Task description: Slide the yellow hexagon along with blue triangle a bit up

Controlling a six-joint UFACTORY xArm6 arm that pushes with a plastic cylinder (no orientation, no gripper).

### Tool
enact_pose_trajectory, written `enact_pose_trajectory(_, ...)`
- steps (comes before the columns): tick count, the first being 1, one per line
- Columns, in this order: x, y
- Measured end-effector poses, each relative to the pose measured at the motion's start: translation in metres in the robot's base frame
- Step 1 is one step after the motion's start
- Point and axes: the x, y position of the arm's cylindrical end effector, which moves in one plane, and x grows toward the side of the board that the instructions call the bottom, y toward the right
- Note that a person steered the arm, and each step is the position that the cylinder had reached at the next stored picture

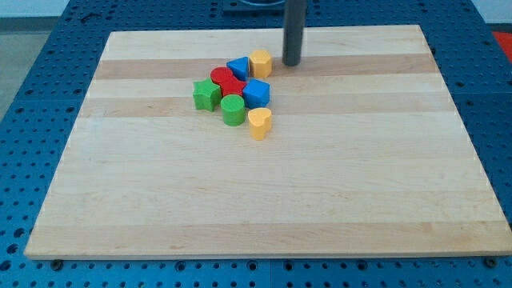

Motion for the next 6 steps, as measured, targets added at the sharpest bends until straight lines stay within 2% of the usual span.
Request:
enact_pose_trajectory(1, 0.001, -0.028)
enact_pose_trajectory(4, 0.021, -0.022)
enact_pose_trajectory(6, 0.023, -0.072)
